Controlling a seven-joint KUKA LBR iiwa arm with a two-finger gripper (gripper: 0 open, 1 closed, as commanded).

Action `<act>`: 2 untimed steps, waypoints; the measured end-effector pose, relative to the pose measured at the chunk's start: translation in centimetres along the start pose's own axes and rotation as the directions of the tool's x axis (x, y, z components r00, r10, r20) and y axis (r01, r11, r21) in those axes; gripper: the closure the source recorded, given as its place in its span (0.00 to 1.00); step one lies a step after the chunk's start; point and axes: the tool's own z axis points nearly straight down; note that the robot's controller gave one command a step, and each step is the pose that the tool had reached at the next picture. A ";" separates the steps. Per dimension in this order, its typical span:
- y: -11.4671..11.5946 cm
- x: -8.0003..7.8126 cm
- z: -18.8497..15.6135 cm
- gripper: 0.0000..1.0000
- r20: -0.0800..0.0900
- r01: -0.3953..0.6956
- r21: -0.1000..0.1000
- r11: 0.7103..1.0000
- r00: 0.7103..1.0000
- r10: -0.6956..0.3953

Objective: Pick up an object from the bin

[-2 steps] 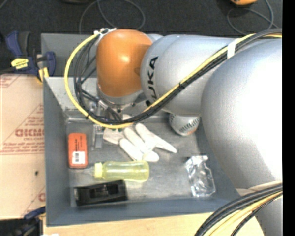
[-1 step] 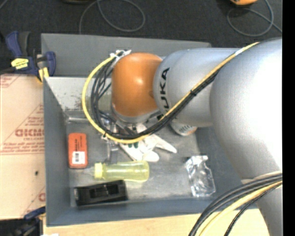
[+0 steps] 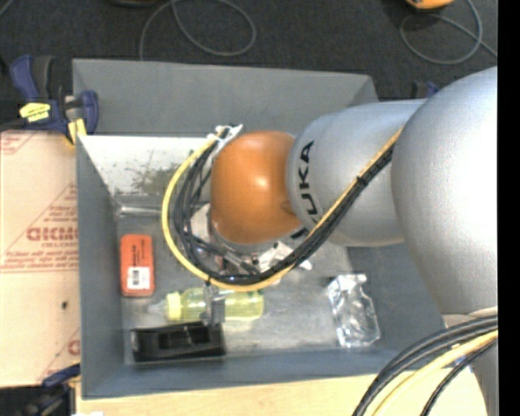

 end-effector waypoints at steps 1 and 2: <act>-2.3 1.8 -0.8 0.00 0.004 -0.046 -0.003 0.999 0.999 0.046; -3.7 0.8 3.4 0.00 0.003 -0.031 0.000 1.000 1.000 0.031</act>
Offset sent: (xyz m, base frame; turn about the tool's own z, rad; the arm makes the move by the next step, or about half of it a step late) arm 0.0036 -0.0399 -0.0495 0.0236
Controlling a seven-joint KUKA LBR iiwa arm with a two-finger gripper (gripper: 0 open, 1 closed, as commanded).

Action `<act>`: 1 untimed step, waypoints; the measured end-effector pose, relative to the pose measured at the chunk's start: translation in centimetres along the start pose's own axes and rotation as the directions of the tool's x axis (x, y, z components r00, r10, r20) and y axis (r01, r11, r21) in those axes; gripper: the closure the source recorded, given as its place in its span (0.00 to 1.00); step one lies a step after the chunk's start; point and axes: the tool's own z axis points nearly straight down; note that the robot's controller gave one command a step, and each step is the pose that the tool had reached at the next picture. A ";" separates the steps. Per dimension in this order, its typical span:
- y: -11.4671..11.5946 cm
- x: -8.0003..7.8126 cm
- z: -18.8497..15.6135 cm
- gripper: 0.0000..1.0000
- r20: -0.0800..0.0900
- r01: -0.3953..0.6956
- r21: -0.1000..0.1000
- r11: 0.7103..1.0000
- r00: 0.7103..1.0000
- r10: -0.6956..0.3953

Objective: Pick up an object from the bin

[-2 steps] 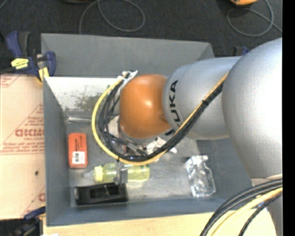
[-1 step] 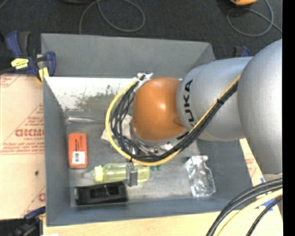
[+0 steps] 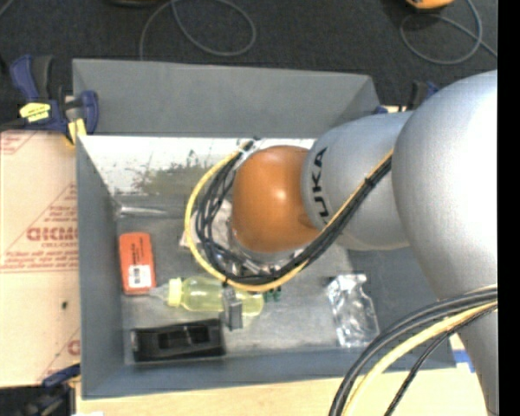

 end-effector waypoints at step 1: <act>-0.8 1.5 1.5 1.00 0.000 -0.052 -0.004 0.999 0.999 0.052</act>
Offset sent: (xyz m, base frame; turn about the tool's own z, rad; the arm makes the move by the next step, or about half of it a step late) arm 0.0000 0.0000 0.0000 0.0000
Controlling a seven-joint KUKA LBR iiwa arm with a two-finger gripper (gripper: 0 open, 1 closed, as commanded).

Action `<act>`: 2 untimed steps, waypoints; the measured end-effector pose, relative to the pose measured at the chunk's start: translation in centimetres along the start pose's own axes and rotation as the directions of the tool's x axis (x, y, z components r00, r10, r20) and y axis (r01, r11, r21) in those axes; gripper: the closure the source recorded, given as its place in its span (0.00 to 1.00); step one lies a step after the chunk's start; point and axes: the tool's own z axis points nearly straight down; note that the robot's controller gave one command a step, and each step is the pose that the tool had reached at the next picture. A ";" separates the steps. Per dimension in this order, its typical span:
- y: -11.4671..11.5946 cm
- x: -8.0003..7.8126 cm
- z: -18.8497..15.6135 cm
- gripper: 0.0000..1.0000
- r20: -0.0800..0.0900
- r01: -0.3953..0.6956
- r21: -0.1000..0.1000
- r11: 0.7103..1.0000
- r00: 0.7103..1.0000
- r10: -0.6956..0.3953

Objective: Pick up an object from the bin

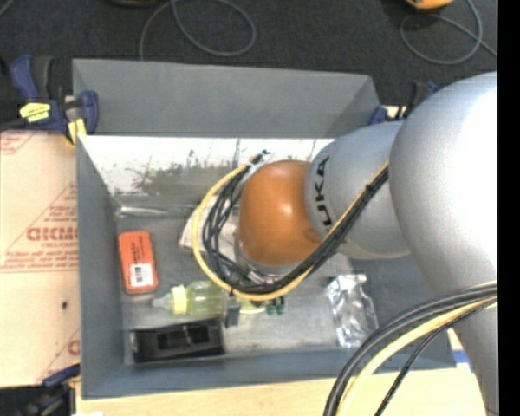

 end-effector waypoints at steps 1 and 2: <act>0.0 0.0 0.0 1.00 0.000 -0.001 0.000 1.000 1.000 0.001; 0.0 0.1 -0.3 1.00 -0.002 -0.001 0.000 1.000 1.000 0.001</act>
Offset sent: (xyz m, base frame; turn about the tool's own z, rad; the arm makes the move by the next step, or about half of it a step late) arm 0.0001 0.0002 0.1122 0.0000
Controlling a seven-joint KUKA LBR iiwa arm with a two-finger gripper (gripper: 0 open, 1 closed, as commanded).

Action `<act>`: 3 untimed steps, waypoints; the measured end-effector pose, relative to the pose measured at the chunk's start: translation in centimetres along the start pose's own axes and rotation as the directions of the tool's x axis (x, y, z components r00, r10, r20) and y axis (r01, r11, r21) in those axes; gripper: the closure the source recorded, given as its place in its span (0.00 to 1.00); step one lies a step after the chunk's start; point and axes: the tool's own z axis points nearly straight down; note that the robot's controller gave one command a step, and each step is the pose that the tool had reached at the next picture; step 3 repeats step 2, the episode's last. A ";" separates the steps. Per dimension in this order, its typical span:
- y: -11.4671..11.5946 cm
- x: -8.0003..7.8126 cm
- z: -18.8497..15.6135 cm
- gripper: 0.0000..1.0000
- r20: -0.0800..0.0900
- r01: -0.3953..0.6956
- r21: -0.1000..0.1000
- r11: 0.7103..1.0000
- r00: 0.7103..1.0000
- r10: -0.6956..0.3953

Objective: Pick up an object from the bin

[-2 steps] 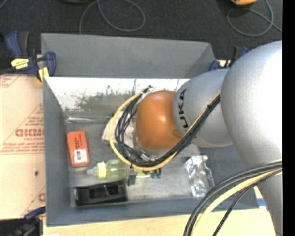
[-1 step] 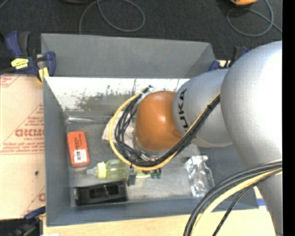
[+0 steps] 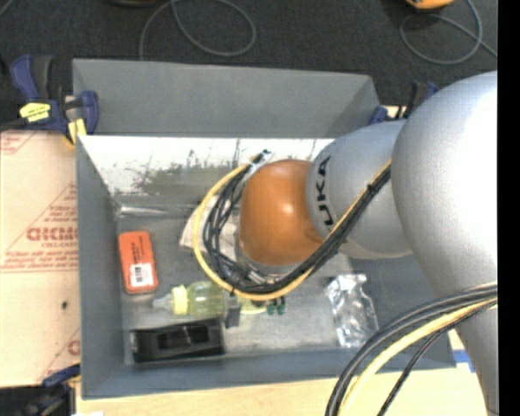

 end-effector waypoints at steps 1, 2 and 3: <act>0.0 0.2 -2.1 1.00 -0.009 0.000 0.001 1.000 1.000 0.000; 0.0 0.0 -4.4 1.00 0.000 -0.001 0.001 1.000 1.000 0.001; 0.0 0.0 -4.4 1.00 0.000 -0.001 0.001 1.000 1.000 0.001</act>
Offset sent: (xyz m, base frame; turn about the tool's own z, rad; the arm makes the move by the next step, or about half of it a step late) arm -0.0001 0.0001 0.0489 0.0000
